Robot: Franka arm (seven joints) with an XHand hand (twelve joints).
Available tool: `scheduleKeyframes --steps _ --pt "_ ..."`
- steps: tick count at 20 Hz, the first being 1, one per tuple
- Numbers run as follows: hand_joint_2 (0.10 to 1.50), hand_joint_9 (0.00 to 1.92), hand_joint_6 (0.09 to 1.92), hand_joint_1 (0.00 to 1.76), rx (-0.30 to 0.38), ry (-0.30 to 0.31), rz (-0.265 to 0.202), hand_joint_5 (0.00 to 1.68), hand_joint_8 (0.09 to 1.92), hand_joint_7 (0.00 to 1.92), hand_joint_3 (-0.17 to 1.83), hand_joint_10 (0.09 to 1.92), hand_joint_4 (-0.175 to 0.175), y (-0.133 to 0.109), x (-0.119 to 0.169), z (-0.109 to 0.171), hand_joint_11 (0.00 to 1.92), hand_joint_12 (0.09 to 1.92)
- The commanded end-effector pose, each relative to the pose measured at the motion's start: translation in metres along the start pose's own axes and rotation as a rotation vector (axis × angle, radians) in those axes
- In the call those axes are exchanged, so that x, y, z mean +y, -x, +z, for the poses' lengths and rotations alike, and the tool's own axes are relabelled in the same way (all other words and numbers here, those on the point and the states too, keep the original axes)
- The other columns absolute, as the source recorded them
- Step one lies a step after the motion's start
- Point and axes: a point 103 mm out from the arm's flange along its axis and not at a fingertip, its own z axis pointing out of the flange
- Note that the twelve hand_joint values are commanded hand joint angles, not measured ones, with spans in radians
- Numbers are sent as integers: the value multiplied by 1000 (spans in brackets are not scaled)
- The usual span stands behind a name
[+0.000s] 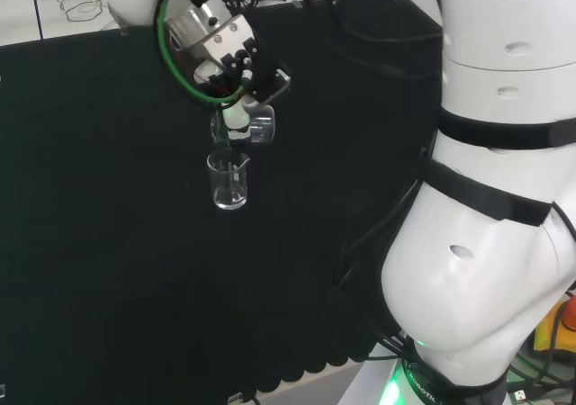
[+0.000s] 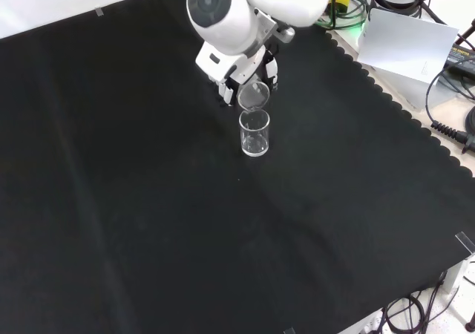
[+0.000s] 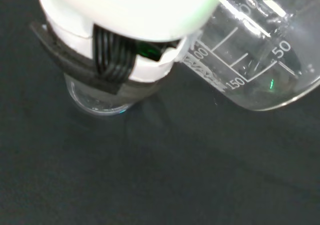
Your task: Pour the water from the handheld beaker into the one on the table.
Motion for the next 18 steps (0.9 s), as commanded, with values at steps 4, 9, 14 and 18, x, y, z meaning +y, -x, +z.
scheduleKeyframes --steps 4,9,14,18 --pt "666 1498 934 1299 173 165 -42 1123 913 1183 736 793 -175 43 2 19 1140 768" --pt "687 1509 877 1302 266 275 -63 1142 856 1200 676 739 -175 67 7 30 1153 750" --pt "693 1515 851 1303 323 318 -100 1152 830 1210 656 709 -175 89 11 38 1157 743" --pt "703 1524 801 1306 392 352 -170 1173 780 1229 618 653 -175 105 18 47 1167 736"
